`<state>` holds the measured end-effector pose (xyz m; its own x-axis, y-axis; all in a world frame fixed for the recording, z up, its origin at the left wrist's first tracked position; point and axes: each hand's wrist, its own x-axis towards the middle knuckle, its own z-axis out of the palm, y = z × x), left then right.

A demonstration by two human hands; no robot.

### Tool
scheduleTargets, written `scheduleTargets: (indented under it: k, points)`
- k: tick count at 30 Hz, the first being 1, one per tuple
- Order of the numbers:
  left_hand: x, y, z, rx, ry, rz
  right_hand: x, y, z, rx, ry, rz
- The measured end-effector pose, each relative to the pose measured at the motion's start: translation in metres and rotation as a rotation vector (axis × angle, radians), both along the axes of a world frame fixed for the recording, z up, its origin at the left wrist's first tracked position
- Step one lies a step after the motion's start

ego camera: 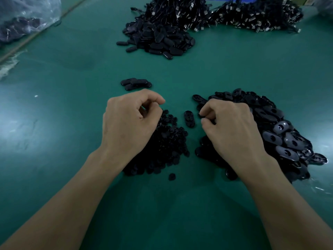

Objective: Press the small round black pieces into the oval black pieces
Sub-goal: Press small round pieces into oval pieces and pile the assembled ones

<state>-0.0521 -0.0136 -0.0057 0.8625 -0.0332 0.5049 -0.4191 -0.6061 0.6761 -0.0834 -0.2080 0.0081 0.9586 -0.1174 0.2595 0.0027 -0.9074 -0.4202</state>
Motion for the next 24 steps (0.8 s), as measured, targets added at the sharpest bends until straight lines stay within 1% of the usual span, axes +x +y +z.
scheduleTargets:
  k: [3, 8, 10, 16, 24]
  points:
    - [-0.0001, 0.0001, 0.0005, 0.005, 0.001, 0.000, -0.0001, -0.0013, 0.0009, 0.005, 0.007, 0.003]
    - [0.0005, 0.0006, 0.0005, 0.003, -0.004, -0.004, -0.0013, -0.0042, 0.0008, -0.189, 0.111, -0.013]
    - [0.0009, 0.0006, 0.0007, 0.006, -0.007, -0.004, -0.0001, -0.0056, -0.0001, -0.226, 0.133, -0.015]
    - [0.0016, 0.0004, -0.0011, -0.001, -0.009, -0.009, 0.0030, -0.0099, -0.0026, -0.183, 0.106, -0.017]
    - [0.0019, 0.0007, -0.0011, -0.004, -0.012, -0.020, 0.0016, -0.0068, -0.0030, -0.200, 0.090, -0.007]
